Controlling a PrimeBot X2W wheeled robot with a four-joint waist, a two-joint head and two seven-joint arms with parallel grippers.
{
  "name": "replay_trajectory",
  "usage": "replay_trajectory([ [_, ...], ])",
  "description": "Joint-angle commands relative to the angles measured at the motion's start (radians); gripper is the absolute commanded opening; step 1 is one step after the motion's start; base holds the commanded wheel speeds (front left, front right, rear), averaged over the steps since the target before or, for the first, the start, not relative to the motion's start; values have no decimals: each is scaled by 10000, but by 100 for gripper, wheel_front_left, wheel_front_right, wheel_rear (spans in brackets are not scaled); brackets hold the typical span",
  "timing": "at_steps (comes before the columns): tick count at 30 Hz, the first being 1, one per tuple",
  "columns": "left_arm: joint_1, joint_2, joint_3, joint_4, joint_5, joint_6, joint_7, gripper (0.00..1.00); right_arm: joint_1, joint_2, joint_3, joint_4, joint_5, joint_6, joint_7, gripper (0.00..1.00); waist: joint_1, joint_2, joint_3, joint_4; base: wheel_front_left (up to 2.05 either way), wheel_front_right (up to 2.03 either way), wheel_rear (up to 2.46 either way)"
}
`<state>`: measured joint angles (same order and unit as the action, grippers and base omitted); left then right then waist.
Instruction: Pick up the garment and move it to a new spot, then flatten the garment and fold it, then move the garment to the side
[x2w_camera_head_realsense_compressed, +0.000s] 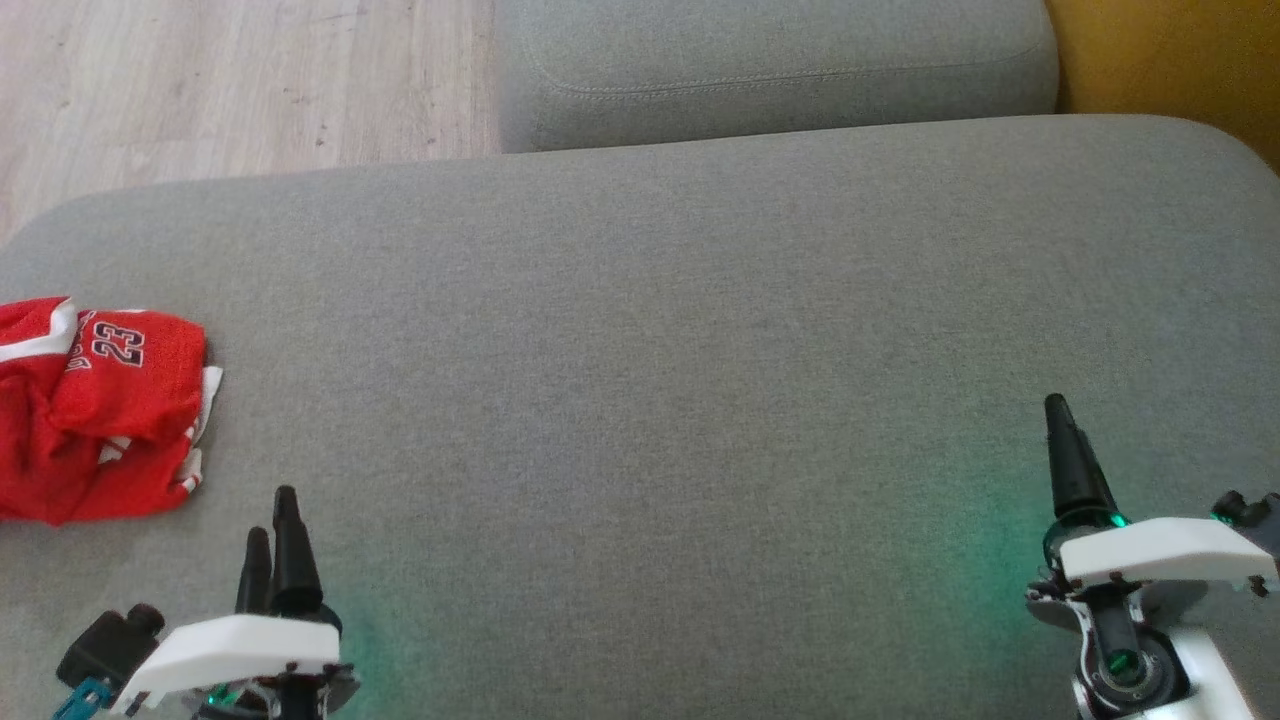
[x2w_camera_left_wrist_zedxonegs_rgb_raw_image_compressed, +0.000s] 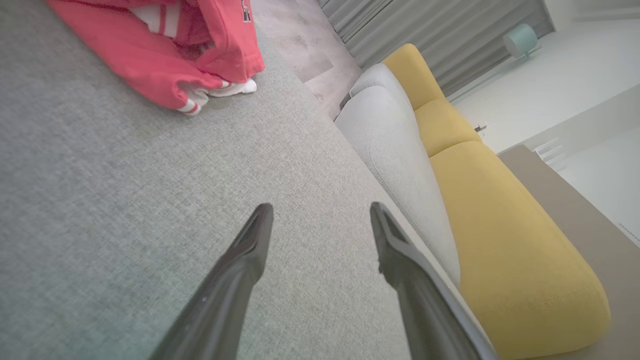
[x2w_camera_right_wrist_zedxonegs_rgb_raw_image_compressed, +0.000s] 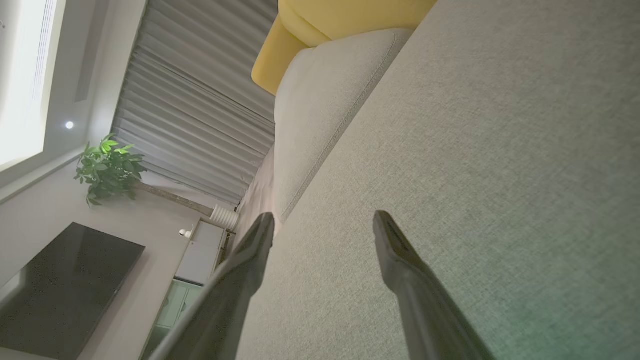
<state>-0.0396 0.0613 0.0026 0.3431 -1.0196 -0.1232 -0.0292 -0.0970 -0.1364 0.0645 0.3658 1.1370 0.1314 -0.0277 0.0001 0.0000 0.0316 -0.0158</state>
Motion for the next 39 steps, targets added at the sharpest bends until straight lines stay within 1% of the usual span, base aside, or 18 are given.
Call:
replay_trajectory([
  [1,-495,232,119,-327,306,-29,-132,100,-635,-218,170,-296,-267,-3,-159,100,-1,0,3,-2,0,0,0],
  [7,-468,237,124,-289,1058,-33,-310,100,-733,-344,429,-42,-929,-3,-336,100,-1,0,-8,-27,0,0,0],
  [11,-439,239,151,-242,1724,-36,-458,100,-824,-379,606,119,-1574,-4,-483,100,-1,0,18,-49,0,0,0],
  [20,-470,222,220,-206,2942,-42,-725,100,-962,-499,916,312,-2601,-4,-749,100,-1,0,154,-23,0,0,0],
  [22,-474,215,238,-197,3079,-38,-755,100,-981,-513,951,326,-2709,-4,-778,100,-1,0,169,-21,0,0,0],
  [39,-528,150,362,-162,5401,130,-1258,100,-1146,-618,1312,517,-4663,-5,-1279,100,-1,0,377,-9,0,0,0],
])
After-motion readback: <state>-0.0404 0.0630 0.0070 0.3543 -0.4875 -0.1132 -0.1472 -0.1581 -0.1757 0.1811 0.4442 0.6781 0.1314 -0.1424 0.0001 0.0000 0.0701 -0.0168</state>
